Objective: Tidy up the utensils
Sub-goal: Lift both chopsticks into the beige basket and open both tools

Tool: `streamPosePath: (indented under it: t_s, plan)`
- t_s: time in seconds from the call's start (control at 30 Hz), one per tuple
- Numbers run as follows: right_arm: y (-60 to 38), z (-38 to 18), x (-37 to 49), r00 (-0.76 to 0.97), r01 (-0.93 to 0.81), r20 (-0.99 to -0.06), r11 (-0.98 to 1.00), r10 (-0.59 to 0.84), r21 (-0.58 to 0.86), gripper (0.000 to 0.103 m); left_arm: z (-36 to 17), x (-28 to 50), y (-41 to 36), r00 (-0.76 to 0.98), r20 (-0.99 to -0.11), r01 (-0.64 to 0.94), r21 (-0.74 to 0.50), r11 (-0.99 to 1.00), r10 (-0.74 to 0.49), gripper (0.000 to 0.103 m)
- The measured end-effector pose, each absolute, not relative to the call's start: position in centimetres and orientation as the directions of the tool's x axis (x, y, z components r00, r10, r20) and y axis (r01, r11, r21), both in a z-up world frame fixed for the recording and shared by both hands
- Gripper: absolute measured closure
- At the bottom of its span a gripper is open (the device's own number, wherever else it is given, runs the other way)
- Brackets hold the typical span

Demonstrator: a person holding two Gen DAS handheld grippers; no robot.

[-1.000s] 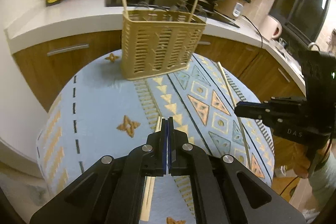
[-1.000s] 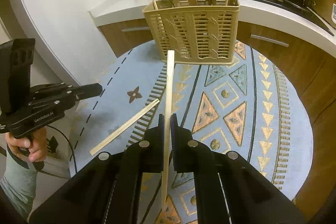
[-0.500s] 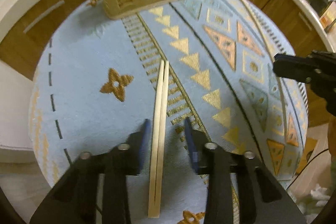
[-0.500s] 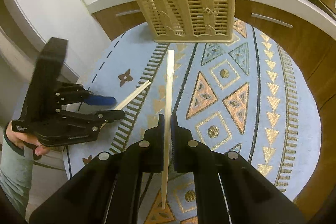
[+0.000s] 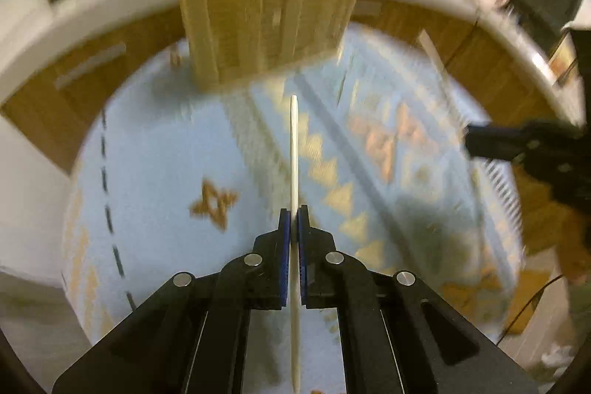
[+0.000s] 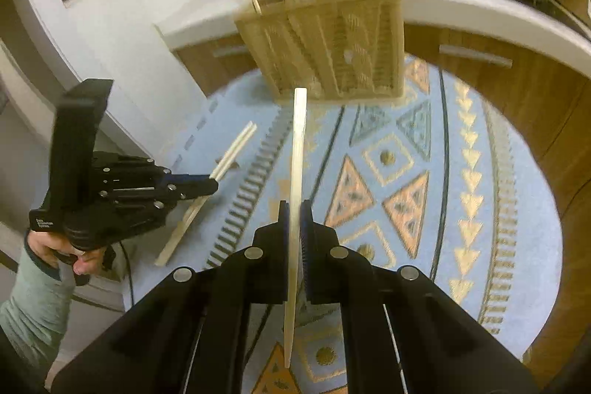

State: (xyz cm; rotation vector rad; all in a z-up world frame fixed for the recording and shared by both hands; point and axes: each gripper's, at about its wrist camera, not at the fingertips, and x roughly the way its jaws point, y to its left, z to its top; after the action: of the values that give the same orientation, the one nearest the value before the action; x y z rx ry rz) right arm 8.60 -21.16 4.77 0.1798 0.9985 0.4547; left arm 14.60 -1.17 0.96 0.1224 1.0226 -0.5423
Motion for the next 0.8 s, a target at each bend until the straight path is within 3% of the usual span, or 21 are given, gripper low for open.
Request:
streamPosePath:
  t_s: [0.17, 0.43, 0.63, 0.8]
  plan:
    - [-22.1, 9.4, 8.4, 0.598, -0.318, -0.657, 0.888, 0.459, 0.332, 0.099, 7.7, 14.0, -0.6, 0.573, -0.662, 0.498, -0.186, 0.847, -0.483, 0.101]
    - [-22.2, 15.4, 10.1, 0.797, -0.339, -0.437, 0.908, 0.417, 0.248, 0.099, 15.1, 15.0, -1.7, 0.771, -0.383, 0.478, -0.178, 0.860, -0.508, 0.101]
    - [-22.7, 16.4, 12.1, 0.910, -0.239, -0.285, 0.943, 0.301, 0.230, 0.099, 17.4, 15.9, -1.5, 0.867, -0.170, 0.437, -0.191, 0.879, -0.468, 0.101]
    - [-23.2, 16.0, 14.2, 0.966, -0.151, -0.172, 0.963, 0.191, 0.222, 0.099, 17.3, 18.0, -1.0, 0.897, -0.084, 0.408, -0.221, 0.886, -0.434, 0.101]
